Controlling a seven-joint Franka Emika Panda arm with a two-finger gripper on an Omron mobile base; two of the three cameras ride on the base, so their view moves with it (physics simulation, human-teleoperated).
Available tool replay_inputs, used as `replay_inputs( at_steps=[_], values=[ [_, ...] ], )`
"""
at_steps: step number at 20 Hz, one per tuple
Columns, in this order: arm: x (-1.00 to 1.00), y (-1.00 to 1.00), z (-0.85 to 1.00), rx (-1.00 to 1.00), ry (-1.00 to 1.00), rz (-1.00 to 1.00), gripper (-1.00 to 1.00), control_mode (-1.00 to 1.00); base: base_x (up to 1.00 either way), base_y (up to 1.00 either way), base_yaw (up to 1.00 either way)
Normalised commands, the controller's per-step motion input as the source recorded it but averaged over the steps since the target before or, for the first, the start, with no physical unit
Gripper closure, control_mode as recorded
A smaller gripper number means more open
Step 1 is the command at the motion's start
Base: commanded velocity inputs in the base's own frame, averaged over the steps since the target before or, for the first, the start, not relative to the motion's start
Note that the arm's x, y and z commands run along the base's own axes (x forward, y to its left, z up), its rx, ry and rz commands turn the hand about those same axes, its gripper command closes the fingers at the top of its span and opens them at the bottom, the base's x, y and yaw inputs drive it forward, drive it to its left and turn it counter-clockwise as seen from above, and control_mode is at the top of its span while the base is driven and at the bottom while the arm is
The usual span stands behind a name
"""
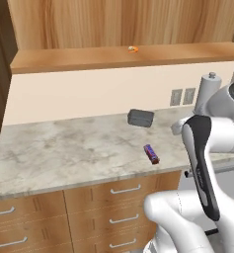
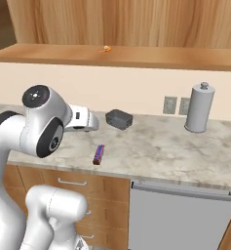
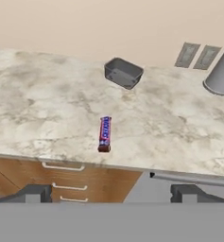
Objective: Pick the bar and bar from the counter and place them in the cabinets closest to them.
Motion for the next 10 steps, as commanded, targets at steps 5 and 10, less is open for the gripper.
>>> replay_inputs(
  at_steps=[5, 10],
  values=[
    [0.13, 0.03, -0.46, 0.05, 0.09, 0.0, -1.0, -1.0, 0.0, 0.0, 0.0],
    [0.25, 0.03, -0.5, 0.01, 0.12, 0.0, -1.0, -1.0, 0.0, 0.0, 0.0]
  ],
)
